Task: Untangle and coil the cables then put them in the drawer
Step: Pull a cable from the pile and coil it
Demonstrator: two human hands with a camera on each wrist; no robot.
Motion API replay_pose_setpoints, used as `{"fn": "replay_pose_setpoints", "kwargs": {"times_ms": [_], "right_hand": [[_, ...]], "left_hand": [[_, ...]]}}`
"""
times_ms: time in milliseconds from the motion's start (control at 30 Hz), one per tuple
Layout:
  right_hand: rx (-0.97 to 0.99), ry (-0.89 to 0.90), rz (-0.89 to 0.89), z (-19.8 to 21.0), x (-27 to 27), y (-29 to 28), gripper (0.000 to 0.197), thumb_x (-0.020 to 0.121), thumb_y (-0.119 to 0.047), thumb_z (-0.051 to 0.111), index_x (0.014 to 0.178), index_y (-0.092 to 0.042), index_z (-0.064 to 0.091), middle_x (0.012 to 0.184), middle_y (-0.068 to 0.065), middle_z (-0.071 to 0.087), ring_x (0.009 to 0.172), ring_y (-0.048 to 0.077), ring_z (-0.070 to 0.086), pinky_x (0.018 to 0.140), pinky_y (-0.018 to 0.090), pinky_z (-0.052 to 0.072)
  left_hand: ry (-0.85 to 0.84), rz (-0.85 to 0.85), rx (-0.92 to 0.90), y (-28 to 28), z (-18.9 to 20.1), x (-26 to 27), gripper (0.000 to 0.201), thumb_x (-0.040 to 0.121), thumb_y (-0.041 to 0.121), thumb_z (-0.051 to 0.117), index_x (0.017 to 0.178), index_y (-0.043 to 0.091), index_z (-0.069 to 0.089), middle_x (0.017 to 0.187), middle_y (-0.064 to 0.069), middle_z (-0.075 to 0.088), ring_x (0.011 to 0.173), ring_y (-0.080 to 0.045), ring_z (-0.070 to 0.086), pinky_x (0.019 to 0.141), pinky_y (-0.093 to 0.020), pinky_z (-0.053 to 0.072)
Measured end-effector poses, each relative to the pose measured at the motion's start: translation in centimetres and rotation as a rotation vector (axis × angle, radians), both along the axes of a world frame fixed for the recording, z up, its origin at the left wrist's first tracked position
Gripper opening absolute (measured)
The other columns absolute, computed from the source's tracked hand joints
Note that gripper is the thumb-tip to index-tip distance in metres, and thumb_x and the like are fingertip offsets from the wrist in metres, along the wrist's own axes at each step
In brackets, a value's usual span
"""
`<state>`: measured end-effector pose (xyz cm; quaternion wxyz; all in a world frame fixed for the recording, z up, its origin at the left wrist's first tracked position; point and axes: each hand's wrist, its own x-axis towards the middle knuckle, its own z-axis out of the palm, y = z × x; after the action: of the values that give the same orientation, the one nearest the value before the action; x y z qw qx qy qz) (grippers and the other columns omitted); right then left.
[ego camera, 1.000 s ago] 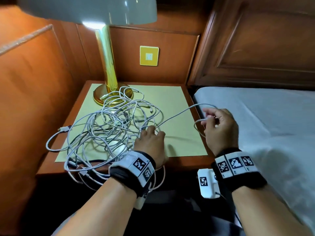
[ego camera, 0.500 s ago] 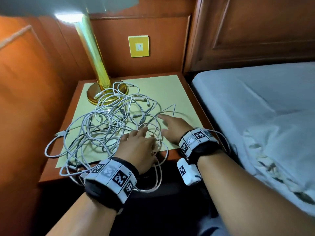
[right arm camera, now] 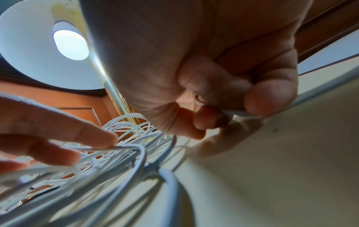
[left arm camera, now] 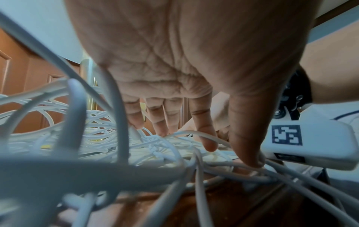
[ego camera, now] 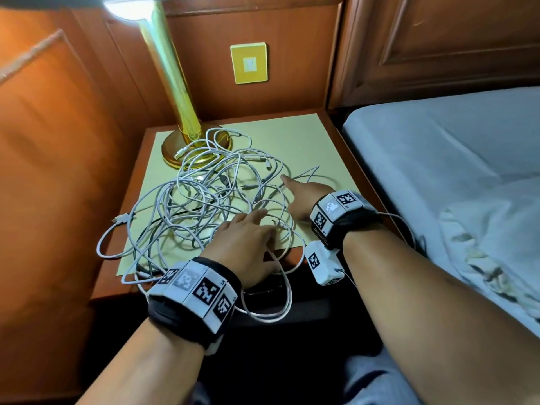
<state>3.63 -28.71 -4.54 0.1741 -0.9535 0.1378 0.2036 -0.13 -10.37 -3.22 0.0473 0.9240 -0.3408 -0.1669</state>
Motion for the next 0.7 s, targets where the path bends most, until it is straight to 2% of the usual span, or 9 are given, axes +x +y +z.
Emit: {"fn": "replay_pose_setpoints", "kwargs": {"times_ms": [100, 200, 233, 300, 400, 533, 567, 633, 700], "right_hand": [[-0.037, 0.006, 0.024, -0.1, 0.0, 0.4, 0.082, 0.091, -0.015, 0.046, 0.157, -0.042, 0.004, 0.095, 0.006, 0.063, 0.067, 0.02, 0.056, 0.056, 0.027, 0.045], [-0.079, -0.011, 0.059, 0.0, -0.2, 0.8, 0.078, 0.091, -0.014, 0.045, 0.157, -0.038, 0.013, 0.133, 0.009, 0.059, 0.072, 0.021, 0.054, 0.064, 0.029, 0.048], [-0.077, -0.012, 0.061, 0.1, -0.2, 0.9, 0.077, 0.091, -0.013, 0.045, 0.157, -0.037, 0.014, 0.139, 0.009, 0.056, 0.074, 0.022, 0.055, 0.065, 0.029, 0.048], [-0.059, -0.017, 0.051, 0.2, -0.4, 0.9, 0.075, 0.091, -0.012, 0.046, 0.157, -0.035, 0.018, 0.139, 0.01, 0.055, 0.082, 0.025, 0.057, 0.068, 0.031, 0.05], [-0.077, -0.041, 0.044, -0.1, -0.6, 1.0, 0.07, 0.092, -0.011, 0.047, 0.155, -0.029, 0.023, 0.127, 0.012, 0.061, 0.083, 0.028, 0.059, 0.071, 0.033, 0.052], [-0.128, -0.012, 0.104, -0.4, -0.4, 2.0, 0.08, 0.092, -0.01, 0.049, 0.158, -0.031, 0.008, 0.085, 0.008, 0.061, 0.063, 0.021, 0.054, 0.052, 0.029, 0.043], [-0.139, 0.011, 0.124, -0.2, -0.3, 2.2, 0.083, 0.092, -0.01, 0.05, 0.158, -0.031, 0.005, 0.088, 0.009, 0.061, 0.061, 0.02, 0.051, 0.049, 0.028, 0.041], [-0.135, 0.018, 0.143, 0.1, 0.1, 2.5, 0.083, 0.092, -0.009, 0.051, 0.159, -0.03, 0.007, 0.113, 0.013, 0.064, 0.063, 0.019, 0.05, 0.049, 0.028, 0.04], [-0.073, -0.002, 0.108, 0.5, 0.3, 2.3, 0.08, 0.092, -0.006, 0.051, 0.159, -0.029, 0.013, 0.134, 0.013, 0.059, 0.079, 0.025, 0.059, 0.057, 0.029, 0.046]], "left_hand": [[0.004, -0.003, -0.004, 0.1, -0.1, 0.1, 0.04, 0.083, 0.057, 0.07, 0.113, 0.032, 0.062, 0.163, 0.004, 0.023, 0.146, -0.026, 0.025, 0.117, -0.047, 0.027], [0.002, 0.001, -0.004, 0.1, -0.2, -0.1, 0.041, 0.082, 0.057, 0.071, 0.114, 0.032, 0.063, 0.161, 0.004, 0.024, 0.146, -0.026, 0.026, 0.116, -0.048, 0.028], [0.003, 0.002, -0.003, 0.1, -0.2, -0.1, 0.041, 0.082, 0.057, 0.071, 0.114, 0.033, 0.063, 0.162, 0.004, 0.024, 0.146, -0.026, 0.025, 0.117, -0.049, 0.028], [0.011, 0.005, 0.001, 0.1, -0.2, -0.1, 0.041, 0.082, 0.056, 0.072, 0.115, 0.033, 0.063, 0.162, 0.004, 0.023, 0.147, -0.026, 0.024, 0.117, -0.051, 0.027], [0.014, 0.009, 0.013, 0.0, -0.2, 0.0, 0.042, 0.083, 0.055, 0.072, 0.116, 0.033, 0.063, 0.163, 0.004, 0.023, 0.148, -0.027, 0.023, 0.118, -0.052, 0.027], [0.003, 0.011, 0.018, -0.1, -0.3, -0.2, 0.041, 0.084, 0.054, 0.072, 0.118, 0.032, 0.063, 0.163, 0.003, 0.023, 0.147, -0.029, 0.025, 0.116, -0.051, 0.028], [0.0, 0.012, 0.02, -0.1, -0.3, -0.3, 0.041, 0.084, 0.054, 0.072, 0.118, 0.032, 0.063, 0.163, 0.002, 0.023, 0.147, -0.029, 0.026, 0.115, -0.05, 0.028], [-0.002, 0.015, 0.026, 0.1, -0.5, -0.4, 0.042, 0.083, 0.055, 0.072, 0.117, 0.032, 0.064, 0.164, 0.002, 0.022, 0.147, -0.029, 0.026, 0.116, -0.049, 0.028], [0.004, 0.017, 0.023, 0.4, -0.6, -0.5, 0.042, 0.083, 0.055, 0.072, 0.117, 0.033, 0.064, 0.165, 0.003, 0.02, 0.148, -0.028, 0.025, 0.117, -0.049, 0.028]]}}
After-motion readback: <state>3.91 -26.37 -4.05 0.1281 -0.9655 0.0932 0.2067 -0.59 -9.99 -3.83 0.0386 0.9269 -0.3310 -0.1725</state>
